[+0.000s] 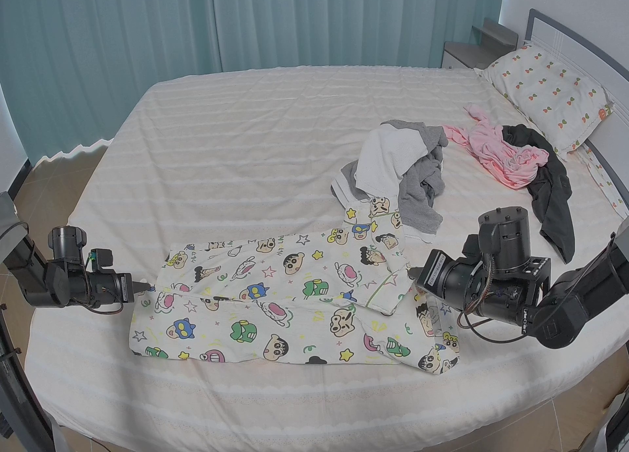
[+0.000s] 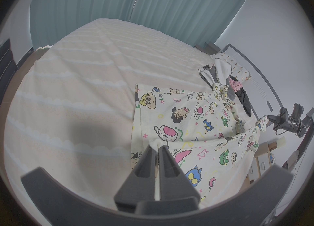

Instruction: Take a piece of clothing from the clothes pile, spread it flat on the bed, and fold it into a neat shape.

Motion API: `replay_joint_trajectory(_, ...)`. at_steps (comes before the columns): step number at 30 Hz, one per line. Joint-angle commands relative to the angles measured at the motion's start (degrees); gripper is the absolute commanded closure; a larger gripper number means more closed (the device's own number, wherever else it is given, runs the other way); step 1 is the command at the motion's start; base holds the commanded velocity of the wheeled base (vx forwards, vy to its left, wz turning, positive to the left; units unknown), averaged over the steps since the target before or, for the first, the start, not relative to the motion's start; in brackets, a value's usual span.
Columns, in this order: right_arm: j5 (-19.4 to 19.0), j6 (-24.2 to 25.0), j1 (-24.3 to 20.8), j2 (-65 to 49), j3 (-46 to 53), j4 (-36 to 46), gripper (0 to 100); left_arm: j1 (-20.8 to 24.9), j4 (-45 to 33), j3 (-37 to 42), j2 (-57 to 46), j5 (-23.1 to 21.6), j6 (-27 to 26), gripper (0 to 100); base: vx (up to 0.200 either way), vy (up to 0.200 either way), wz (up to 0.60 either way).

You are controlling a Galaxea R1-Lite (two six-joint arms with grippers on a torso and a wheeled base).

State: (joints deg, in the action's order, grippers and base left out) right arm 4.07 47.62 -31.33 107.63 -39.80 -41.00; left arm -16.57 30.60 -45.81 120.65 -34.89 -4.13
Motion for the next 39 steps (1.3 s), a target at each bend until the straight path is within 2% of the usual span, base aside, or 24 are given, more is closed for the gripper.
replay_joint_trajectory(1, -0.03, 0.02, -0.05, 0.30, -0.01, 0.04, 100, 0.13, 0.08, -0.24, 1.08, 0.00, 0.00, 100, 0.000, 0.000, 0.00)
replay_joint_trajectory(4, 0.06, 0.02, -0.05, 0.30, -0.01, -0.05, 100, 0.40, 0.08, -0.15, 1.17, 0.00, 0.88, 100, 0.000, 0.000, 0.00)
replay_joint_trajectory(5, 0.06, 0.02, -0.05, 0.21, -0.01, -0.05, 100, 0.66, 0.16, -0.24, 1.25, 0.00, 1.50, 0, 0.000, 0.000, 0.00)
replay_joint_trajectory(13, 1.03, -0.42, -0.31, -1.11, 0.34, 0.39, 100, 0.66, 3.42, 0.20, 0.99, 0.52, 3.78, 0, 0.000, 0.000, 0.00)
replay_joint_trajectory(19, 2.61, -0.86, -3.56, -3.04, 2.19, 0.57, 100, -1.80, 3.85, 2.92, -3.23, 0.17, 8.44, 0, 0.000, 0.000, 0.00)
replay_joint_trajectory(25, 3.31, -1.47, -6.46, -4.71, 4.38, 4.26, 100, -5.67, 4.12, 8.20, -6.48, -1.32, 8.18, 0, 0.000, 0.000, 0.00)
replay_joint_trajectory(31, 3.31, -1.47, -7.34, -4.54, 8.51, 5.93, 100, -8.75, 6.58, 14.61, -7.45, -3.78, 6.33, 0, 0.000, 0.000, 0.00)
replay_joint_trajectory(34, 3.14, -1.30, -8.13, -3.22, 11.41, 5.66, 100, -9.89, 10.97, 19.71, -6.92, -5.01, 4.31, 0, 0.000, 0.000, 0.00)
replay_joint_trajectory(39, 3.05, -0.86, -10.77, -0.14, 13.52, 5.40, 100, -10.15, 17.13, 26.65, -6.74, -8.18, 4.57, 0, 0.000, 0.000, 0.00)
